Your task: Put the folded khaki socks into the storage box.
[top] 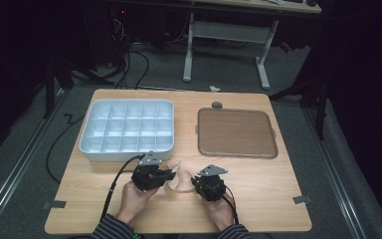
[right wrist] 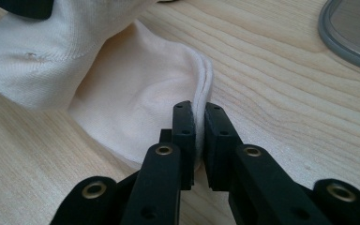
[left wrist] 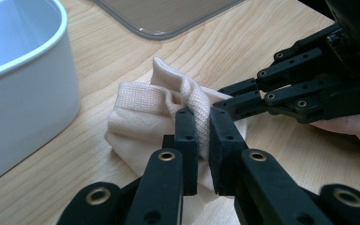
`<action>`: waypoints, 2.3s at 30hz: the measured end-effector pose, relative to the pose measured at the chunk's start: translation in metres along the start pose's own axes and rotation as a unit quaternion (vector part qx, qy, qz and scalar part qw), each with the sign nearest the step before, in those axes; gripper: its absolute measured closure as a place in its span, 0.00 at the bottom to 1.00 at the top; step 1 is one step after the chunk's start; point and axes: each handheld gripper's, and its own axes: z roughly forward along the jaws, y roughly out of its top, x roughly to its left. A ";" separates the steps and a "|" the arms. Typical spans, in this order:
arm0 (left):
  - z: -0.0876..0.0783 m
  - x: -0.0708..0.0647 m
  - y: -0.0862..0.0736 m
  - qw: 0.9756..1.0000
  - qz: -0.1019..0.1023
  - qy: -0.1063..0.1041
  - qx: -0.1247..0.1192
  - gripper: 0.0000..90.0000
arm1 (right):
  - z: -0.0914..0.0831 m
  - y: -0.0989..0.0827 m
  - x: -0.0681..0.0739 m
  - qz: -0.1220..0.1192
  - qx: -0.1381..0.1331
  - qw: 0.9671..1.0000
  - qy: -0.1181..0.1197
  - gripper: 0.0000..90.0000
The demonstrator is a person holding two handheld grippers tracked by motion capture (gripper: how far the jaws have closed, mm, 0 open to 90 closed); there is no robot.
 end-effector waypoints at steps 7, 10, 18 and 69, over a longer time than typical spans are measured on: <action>0.004 -0.001 0.002 1.000 -0.003 -0.006 0.003 0.93 | 0.000 0.000 0.000 -0.003 -0.002 1.000 0.000 0.93; 0.006 -0.002 0.002 1.000 -0.002 -0.009 0.005 0.93 | 0.000 0.000 0.000 -0.003 -0.001 1.000 0.000 0.93; 0.012 -0.005 0.003 1.000 0.001 -0.013 0.007 0.93 | 0.001 0.000 0.000 -0.004 -0.003 1.000 0.000 0.93; 0.052 -0.010 -0.004 0.998 0.011 -0.012 0.058 0.90 | 0.001 -0.001 0.000 -0.007 -0.004 1.000 0.002 0.93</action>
